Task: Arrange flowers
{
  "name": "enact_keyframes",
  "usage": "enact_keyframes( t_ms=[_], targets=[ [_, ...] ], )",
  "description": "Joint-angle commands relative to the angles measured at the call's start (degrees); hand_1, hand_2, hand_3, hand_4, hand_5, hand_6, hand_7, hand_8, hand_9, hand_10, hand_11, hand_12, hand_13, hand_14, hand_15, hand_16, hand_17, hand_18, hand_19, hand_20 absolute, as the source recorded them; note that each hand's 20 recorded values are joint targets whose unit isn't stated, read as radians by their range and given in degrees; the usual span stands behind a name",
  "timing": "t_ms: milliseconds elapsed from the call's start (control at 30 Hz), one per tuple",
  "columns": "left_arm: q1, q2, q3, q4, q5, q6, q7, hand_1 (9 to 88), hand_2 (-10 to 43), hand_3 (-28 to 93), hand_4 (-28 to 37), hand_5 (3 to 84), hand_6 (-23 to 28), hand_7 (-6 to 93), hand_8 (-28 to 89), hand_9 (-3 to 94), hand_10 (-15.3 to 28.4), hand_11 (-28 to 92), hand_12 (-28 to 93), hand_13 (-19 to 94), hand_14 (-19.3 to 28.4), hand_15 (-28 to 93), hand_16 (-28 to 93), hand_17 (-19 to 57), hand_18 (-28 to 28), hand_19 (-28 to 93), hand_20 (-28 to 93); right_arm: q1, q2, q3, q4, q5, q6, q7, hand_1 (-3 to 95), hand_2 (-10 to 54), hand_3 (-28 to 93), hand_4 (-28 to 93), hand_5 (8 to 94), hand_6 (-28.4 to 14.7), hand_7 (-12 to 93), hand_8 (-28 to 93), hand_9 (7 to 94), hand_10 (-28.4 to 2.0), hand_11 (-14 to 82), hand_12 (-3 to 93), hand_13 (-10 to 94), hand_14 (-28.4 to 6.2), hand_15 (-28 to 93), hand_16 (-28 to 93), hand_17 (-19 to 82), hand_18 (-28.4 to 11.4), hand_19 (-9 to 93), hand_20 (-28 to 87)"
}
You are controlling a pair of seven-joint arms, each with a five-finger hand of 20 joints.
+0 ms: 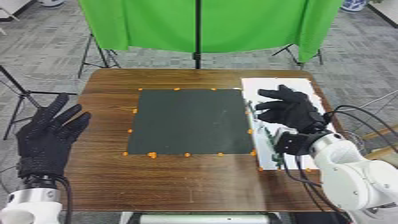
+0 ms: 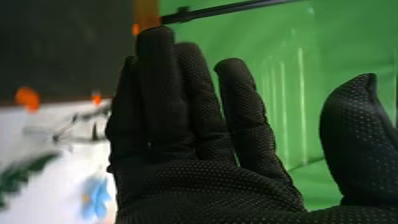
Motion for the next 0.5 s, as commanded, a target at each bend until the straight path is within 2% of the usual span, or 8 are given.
enact_keyframes(
  t_ms=[33,133,400,500],
  targets=[
    [0.87,0.57,-0.01,0.34,-0.58,0.04,0.44,20.0,8.6,78,-28.3,34.4,8.7,13.2,-9,29.4,19.1,25,10,24,26.6,49,-9,-8.5,22.1,55,5,1.22,-0.06,-2.38,-3.35,-17.46,2.60,12.76,18.9,7.4,76,-26,52.3,-6.2,19,-13,60.1,-19.4,33.7,17.0,54,-15.3,68,10,20,-21.8,79,22],
    [1.18,0.53,-0.23,0.28,-0.54,0.06,0.49,20.0,8.6,77,-28.3,34.5,8.8,13.1,-9,29.5,19.1,25,10,24,26.6,49,-10,-8.5,22.0,55,5,0.67,-0.10,-3.22,-4.20,-22.00,4.71,17.10,19.4,7.1,76,-25,53.3,-6.6,19,-13,61.3,-19.7,38.7,18.0,56,-15.2,71,11,21,-22.4,81,22],
    [0.91,0.53,-0.16,0.38,-0.54,-0.04,0.66,20.0,8.8,77,-28.3,34.6,8.8,13.2,-9,29.6,19.2,26,10,24,26.6,49,-10,-8.5,22.0,55,5,-0.21,0.14,-3.57,-6.40,-37.73,-0.34,29.98,21.1,6.3,74,-24,55.4,-7.5,23,-13,64.1,-19.9,47.4,19.8,62,-14.5,75,12,28,-24.5,87,21],
    [0.67,0.54,-0.06,0.41,-0.48,-0.09,0.41,20.0,8.8,77,-28.3,34.6,8.8,13.2,-9,29.7,19.2,26,10,24,26.7,50,-10,-8.5,22.0,55,5,1.32,0.46,-5.19,-6.73,-41.62,-0.64,33.34,21.9,6.0,72,-23,57.1,-8.5,23,-12,65.6,-19.6,49.9,20.0,64,-14.0,75,14,32,-25.2,92,14]
  ],
)
